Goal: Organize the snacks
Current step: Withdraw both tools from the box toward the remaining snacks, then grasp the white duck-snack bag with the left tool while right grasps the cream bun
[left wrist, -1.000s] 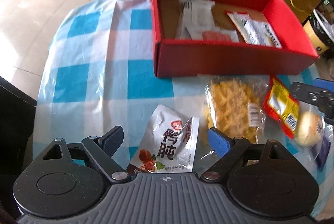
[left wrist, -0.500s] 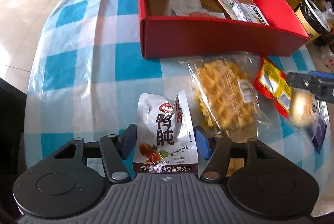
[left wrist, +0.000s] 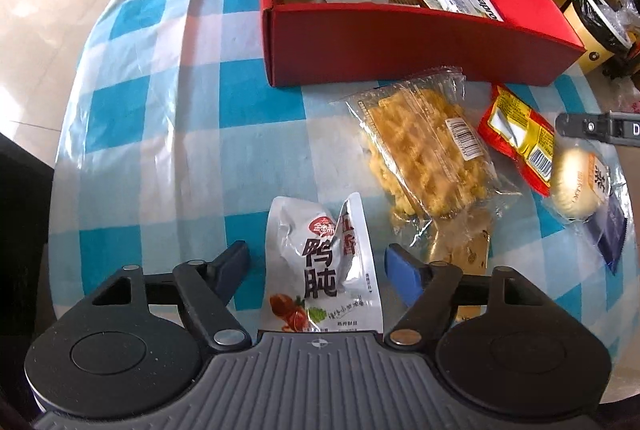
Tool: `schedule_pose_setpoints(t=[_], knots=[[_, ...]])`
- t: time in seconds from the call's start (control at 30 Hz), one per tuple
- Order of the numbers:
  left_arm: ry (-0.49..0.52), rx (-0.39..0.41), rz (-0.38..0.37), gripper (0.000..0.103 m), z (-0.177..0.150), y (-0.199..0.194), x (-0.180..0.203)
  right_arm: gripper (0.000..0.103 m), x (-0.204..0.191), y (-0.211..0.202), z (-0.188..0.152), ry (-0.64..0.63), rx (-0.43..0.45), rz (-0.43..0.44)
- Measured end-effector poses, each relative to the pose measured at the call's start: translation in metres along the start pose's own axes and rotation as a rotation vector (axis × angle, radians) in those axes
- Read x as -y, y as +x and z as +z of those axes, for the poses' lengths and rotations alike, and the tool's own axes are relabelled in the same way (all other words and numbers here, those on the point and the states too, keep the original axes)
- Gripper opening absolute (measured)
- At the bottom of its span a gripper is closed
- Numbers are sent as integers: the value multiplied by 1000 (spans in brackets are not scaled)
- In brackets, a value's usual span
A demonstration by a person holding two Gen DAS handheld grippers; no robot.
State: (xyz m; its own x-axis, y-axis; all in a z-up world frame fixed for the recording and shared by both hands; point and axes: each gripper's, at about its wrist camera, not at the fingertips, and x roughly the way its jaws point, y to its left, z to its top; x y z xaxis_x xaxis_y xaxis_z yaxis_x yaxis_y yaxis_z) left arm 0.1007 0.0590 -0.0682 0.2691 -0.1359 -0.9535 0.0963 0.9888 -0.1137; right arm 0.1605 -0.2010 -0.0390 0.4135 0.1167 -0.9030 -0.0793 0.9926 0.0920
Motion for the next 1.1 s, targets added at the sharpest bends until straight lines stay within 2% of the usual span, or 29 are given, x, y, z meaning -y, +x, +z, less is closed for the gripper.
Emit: schedule_pose_setpoints(t=[0.1, 0.23, 0.43, 0.57, 0.7, 0.8, 0.93, 1.1], knots=[[30, -1, 19, 85, -1, 4, 4, 71, 2, 3, -1, -1, -10, 17], [55, 10, 45, 85, -5, 5, 9, 73, 4, 4, -3, 18, -23, 45], [50, 7, 30, 84, -5, 4, 5, 78, -12, 12, -12, -17, -73, 95], [41, 3, 18, 85, -5, 3, 4, 79, -20, 4, -19, 5, -109, 233], [46, 1, 17, 85, -5, 2, 4, 78, -26, -13, -21, -50, -56, 149], [56, 3, 14, 85, -7, 2, 4, 79, -32, -9, -29, -94, -104, 157], [51, 2, 6, 87, -7, 1, 2, 79, -52, -4, -45, -214, -155, 153], [42, -5, 11, 91, -6, 2, 0, 79, -63, 3, -57, -306, -191, 141]])
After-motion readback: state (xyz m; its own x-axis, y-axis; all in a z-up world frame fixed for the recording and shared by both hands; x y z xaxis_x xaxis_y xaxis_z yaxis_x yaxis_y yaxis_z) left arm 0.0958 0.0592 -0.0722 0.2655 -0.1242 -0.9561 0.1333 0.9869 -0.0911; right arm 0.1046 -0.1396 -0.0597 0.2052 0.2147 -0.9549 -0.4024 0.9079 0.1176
